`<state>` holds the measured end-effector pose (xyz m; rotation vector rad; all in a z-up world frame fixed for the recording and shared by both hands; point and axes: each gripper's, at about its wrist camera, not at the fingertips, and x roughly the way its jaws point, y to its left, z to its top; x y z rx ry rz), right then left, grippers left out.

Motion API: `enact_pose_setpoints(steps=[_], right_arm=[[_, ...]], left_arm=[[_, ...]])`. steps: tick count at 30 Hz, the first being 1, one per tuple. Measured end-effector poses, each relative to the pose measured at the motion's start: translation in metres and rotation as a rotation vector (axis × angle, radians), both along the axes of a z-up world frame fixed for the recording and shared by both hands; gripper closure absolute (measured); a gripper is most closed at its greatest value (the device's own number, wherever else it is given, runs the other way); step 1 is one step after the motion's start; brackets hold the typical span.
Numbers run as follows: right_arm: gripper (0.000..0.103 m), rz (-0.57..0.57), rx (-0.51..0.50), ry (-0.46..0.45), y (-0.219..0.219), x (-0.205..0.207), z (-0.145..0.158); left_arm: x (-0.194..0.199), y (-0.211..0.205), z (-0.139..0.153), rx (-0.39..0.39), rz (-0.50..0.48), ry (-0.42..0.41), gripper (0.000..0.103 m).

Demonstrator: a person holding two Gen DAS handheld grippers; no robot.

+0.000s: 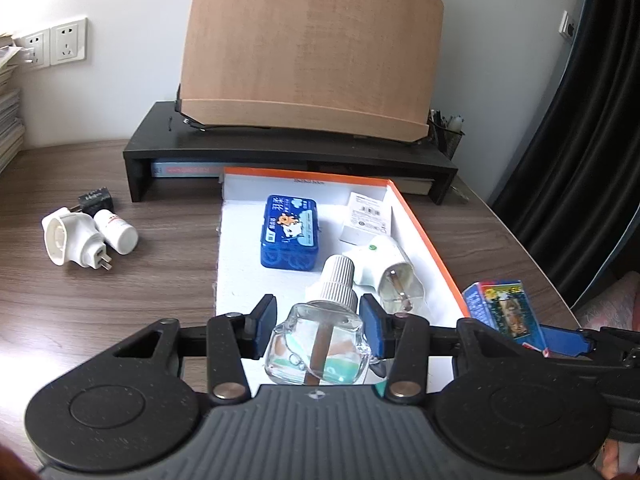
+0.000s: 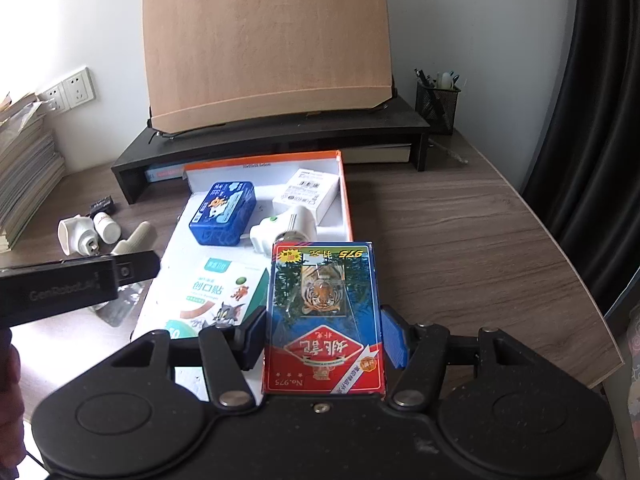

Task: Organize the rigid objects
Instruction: 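Carry the refill bottle with left tool while right tool carries the card box over the box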

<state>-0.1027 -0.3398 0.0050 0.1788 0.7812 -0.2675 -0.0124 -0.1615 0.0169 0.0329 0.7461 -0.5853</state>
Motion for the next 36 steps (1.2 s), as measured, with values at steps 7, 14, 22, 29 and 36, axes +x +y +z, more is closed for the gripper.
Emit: enact_pose_setpoints(steps=[7,14,22,29,36], right_arm=[[0.032,0.022,0.002,0.009,0.006,0.005,-0.003],[0.032,0.033,0.008,0.021,0.009,0.009,-0.006],[0.032,0.029,0.006,0.028,0.009,0.011,-0.007],[0.032,0.023,0.006,0.029,0.009,0.012,-0.008],[0.032,0.021,0.012,0.028,0.009,0.013,-0.009]], left_arm=[[0.002,-0.002,-0.004,0.006,0.006,0.012,0.057],[0.001,-0.003,-0.004,0.010,0.020,0.022,0.057],[-0.001,-0.006,-0.006,0.017,0.018,0.032,0.057],[-0.001,-0.007,-0.007,0.020,0.012,0.034,0.057],[0.000,-0.008,-0.008,0.021,0.007,0.033,0.057]])
